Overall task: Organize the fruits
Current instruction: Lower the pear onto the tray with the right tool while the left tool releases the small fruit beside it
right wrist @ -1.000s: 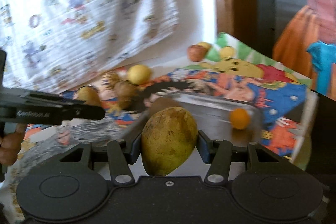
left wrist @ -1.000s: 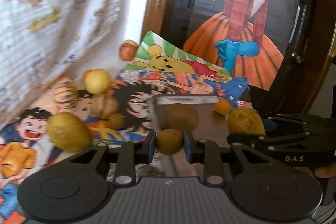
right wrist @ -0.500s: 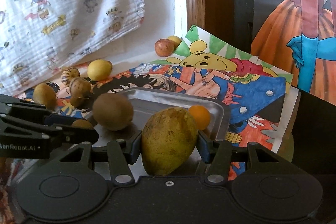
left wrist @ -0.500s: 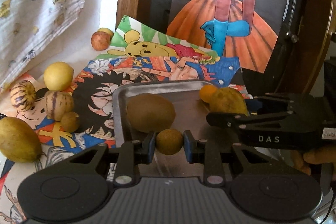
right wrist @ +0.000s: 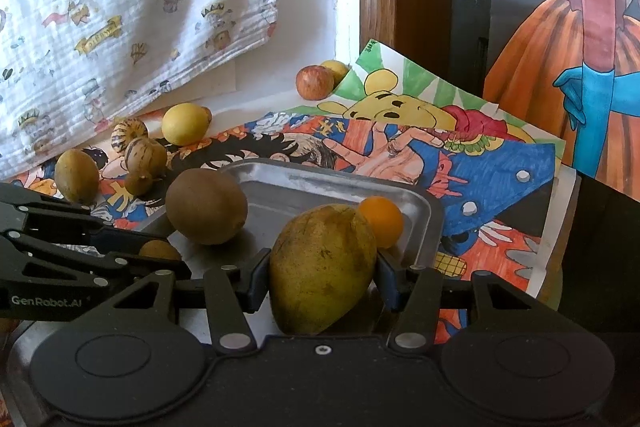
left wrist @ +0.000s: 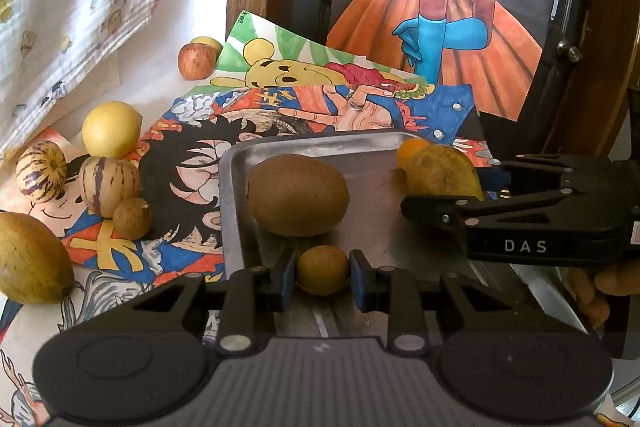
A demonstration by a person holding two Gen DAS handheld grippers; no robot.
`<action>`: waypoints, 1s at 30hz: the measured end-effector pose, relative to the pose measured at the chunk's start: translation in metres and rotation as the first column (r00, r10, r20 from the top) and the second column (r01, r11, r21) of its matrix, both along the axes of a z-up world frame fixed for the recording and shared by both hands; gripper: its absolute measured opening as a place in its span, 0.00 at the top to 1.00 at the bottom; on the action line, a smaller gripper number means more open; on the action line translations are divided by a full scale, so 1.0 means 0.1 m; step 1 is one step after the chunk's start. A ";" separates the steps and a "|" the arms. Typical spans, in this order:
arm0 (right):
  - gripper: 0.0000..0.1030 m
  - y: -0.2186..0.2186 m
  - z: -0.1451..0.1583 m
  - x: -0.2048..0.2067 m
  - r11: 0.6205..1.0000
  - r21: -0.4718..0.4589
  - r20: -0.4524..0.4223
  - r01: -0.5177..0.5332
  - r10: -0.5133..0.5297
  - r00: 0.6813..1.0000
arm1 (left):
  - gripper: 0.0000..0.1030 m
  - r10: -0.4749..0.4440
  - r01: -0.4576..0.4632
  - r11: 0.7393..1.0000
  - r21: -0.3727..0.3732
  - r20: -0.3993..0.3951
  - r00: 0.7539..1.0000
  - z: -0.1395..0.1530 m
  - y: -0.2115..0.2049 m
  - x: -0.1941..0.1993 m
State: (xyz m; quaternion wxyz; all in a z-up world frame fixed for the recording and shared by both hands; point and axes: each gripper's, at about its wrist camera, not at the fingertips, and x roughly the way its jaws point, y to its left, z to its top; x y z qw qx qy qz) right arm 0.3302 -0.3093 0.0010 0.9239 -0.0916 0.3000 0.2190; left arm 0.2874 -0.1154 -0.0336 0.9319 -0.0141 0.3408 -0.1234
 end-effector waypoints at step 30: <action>0.05 -0.04 0.84 -1.32 0.991 0.125 0.142 0.041 -0.059 0.988 | 0.01 0.191 -0.168 0.974 -0.152 0.154 0.969 0.75 0.57 -1.28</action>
